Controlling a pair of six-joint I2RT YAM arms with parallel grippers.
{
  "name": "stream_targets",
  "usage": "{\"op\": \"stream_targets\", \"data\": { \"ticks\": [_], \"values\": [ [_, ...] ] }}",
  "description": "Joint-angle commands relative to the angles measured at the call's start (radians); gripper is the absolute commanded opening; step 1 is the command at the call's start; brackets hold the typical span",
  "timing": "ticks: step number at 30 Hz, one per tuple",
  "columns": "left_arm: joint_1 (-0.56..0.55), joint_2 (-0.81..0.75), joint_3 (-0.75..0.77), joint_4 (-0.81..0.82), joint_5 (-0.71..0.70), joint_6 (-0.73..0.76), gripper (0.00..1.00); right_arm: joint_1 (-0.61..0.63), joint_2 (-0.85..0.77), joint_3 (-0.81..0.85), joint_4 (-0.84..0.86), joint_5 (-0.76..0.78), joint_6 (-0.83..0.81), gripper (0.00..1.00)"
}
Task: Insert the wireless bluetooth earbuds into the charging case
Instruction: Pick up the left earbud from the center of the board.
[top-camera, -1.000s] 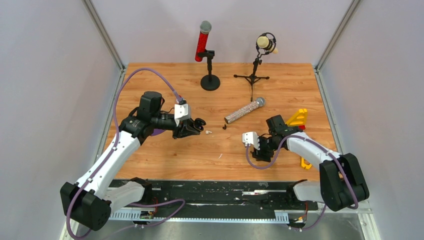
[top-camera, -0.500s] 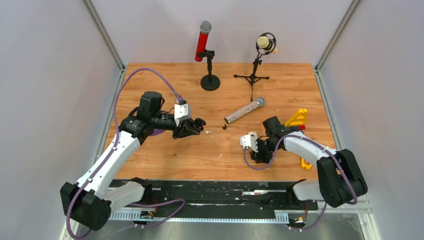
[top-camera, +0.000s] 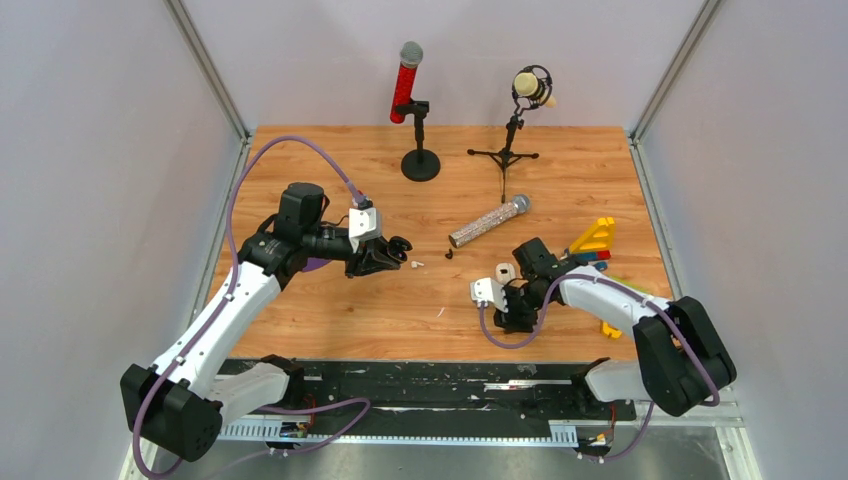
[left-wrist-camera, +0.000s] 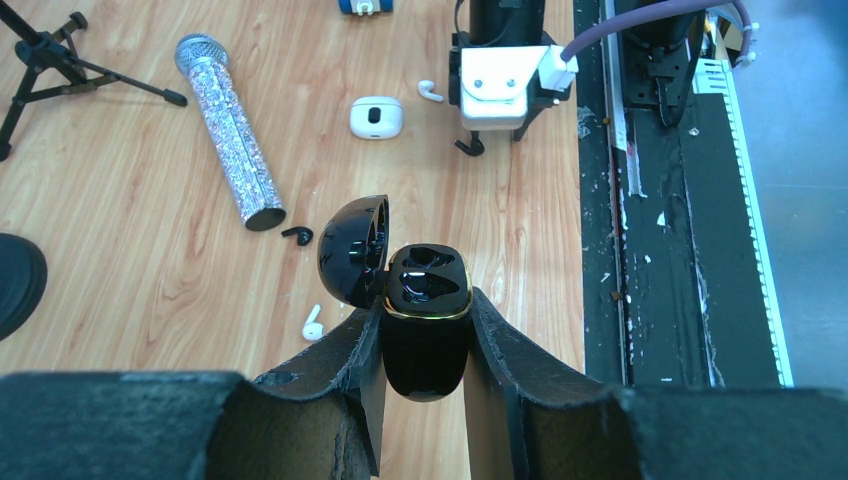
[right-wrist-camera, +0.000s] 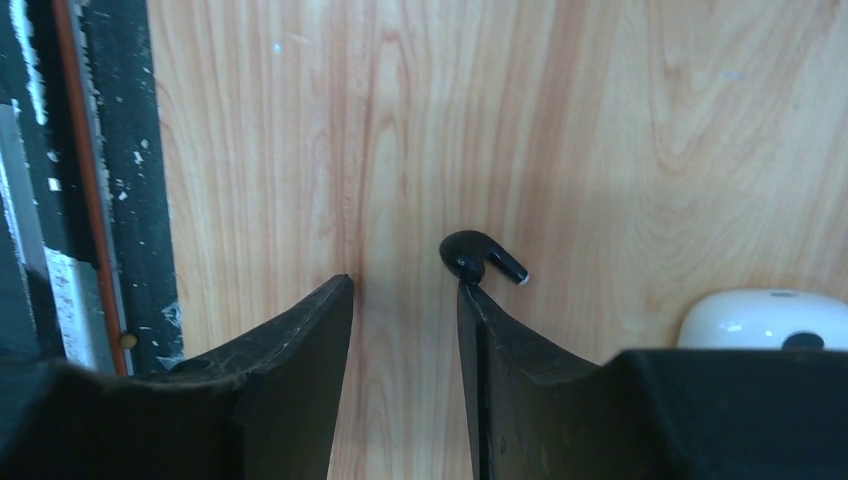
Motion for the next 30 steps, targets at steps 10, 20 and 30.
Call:
{"op": "stream_targets", "data": {
  "ticks": [10,20,30],
  "values": [
    [0.001,-0.02,0.002,0.012,0.021,0.016,0.2,0.111,-0.065,0.098,-0.138,0.024,0.043,0.39],
    [0.0,-0.008,0.007,0.008,0.014,0.016,0.2,0.188,-0.077,0.235,-0.174,0.118,-0.05,0.45],
    [0.001,-0.006,0.007,0.007,0.006,0.018,0.19,0.312,0.039,0.23,-0.156,0.294,-0.079,0.45]
  ]
}}
